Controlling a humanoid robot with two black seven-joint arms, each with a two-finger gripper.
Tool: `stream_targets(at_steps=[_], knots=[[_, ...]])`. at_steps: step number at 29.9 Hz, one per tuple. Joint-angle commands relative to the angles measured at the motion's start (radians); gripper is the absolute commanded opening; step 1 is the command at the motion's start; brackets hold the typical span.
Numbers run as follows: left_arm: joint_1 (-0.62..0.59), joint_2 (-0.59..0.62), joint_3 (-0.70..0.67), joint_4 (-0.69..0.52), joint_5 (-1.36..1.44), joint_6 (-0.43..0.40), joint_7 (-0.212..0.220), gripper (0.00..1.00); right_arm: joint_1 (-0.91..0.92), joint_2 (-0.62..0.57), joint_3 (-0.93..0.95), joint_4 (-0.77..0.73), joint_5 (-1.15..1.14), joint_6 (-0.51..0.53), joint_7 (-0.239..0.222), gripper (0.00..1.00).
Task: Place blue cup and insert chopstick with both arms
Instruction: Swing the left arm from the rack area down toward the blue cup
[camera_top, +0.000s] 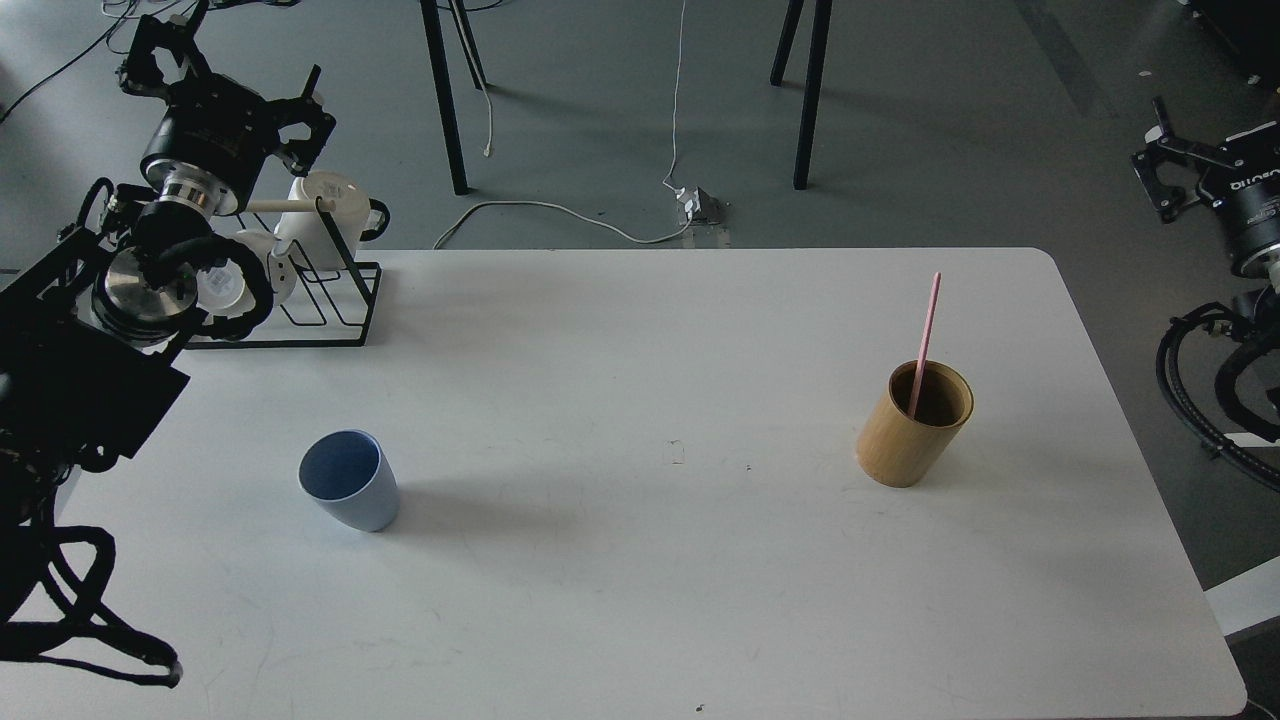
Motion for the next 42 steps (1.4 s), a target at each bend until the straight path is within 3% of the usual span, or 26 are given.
stream_targets(at_steps=[1,7,13,20,27,33,38,42], knots=[[-0.008,-0.004,-0.001,-0.002,0.0,0.0,-0.004,1.0,0.002,0.024,0.0,0.003,0.0,0.0,0.0,0.99],[-0.023,-0.012,0.003,0.0,0.003,0.0,0.006,1.0,0.007,0.03,-0.003,0.006,0.0,0.0,0.0,0.99],[-0.06,0.03,0.137,-0.081,0.107,0.0,0.029,1.0,0.008,0.019,-0.029,0.001,-0.008,0.0,0.0,0.99],[-0.174,0.099,0.138,-0.115,0.528,0.0,-0.029,0.99,0.036,0.015,-0.034,-0.002,-0.011,0.0,0.0,0.99],[-0.177,0.254,0.128,-0.445,0.955,0.0,-0.055,0.99,0.035,0.013,-0.033,-0.004,-0.009,0.0,0.0,0.99],[-0.177,0.333,0.129,-0.627,1.181,0.0,-0.075,0.98,0.024,0.012,-0.033,-0.002,-0.011,0.0,0.0,0.99],[-0.16,0.416,0.143,-0.782,1.428,0.0,-0.127,0.98,0.024,-0.015,-0.028,0.004,-0.009,0.0,0.0,0.99],[-0.071,0.481,0.204,-0.89,1.613,0.002,-0.127,0.97,0.022,-0.03,-0.034,0.004,-0.009,0.0,-0.003,0.99]])
